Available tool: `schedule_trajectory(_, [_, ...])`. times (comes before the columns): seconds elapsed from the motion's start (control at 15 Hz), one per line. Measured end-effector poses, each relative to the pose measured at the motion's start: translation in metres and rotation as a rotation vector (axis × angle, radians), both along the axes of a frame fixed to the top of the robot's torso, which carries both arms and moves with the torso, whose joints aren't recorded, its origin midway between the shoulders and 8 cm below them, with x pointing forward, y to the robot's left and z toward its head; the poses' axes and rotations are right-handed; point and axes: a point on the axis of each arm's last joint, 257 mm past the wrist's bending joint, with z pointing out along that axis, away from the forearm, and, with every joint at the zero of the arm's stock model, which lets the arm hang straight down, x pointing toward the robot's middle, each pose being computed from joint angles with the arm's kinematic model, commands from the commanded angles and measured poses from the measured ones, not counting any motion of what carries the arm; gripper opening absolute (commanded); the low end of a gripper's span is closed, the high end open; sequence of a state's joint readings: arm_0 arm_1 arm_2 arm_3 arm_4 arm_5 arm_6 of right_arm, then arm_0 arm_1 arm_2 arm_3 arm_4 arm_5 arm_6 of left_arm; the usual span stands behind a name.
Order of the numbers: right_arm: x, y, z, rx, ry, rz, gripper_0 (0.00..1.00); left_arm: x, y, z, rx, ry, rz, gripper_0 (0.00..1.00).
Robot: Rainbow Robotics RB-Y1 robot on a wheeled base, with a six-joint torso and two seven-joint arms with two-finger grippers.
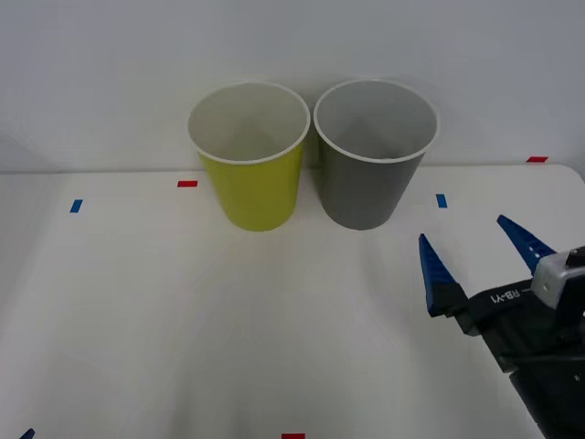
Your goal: Put cans in the gray bin and PET bottles in the light green bin.
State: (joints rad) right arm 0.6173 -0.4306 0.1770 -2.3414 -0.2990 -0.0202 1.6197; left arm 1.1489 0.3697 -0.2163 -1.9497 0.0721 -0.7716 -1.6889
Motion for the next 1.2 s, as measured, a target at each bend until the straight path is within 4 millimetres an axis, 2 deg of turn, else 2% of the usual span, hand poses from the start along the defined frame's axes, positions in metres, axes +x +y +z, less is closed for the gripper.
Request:
schedule_trajectory(0.27, [-0.013, -0.007, -0.045, 0.004, 0.013, -0.023, 1.00, 0.000, 0.000, 0.000, 0.000, 0.000, 0.000, 1.00])
schedule_trajectory(0.47, [-0.028, -0.009, -0.051, -0.064, -0.020, -0.032, 1.00, 0.000, 0.000, 0.000, 0.000, 0.000, 0.000, 1.00])
schedule_trajectory(0.6, [-0.042, -0.017, -0.058, -0.034, -0.032, -0.036, 1.00, 0.000, 0.000, 0.000, 0.000, 0.000, 0.000, 1.00])
schedule_trajectory(0.87, [-0.078, -0.042, -0.103, -0.024, -0.013, -0.081, 1.00, 0.000, 0.000, 0.000, 0.000, 0.000, 0.000, 1.00])
schedule_trajectory(1.2, [-0.115, -0.052, -0.118, -0.013, 0.028, -0.124, 1.00, 0.000, 0.000, 0.000, 0.000, 0.000, 0.000, 1.00])
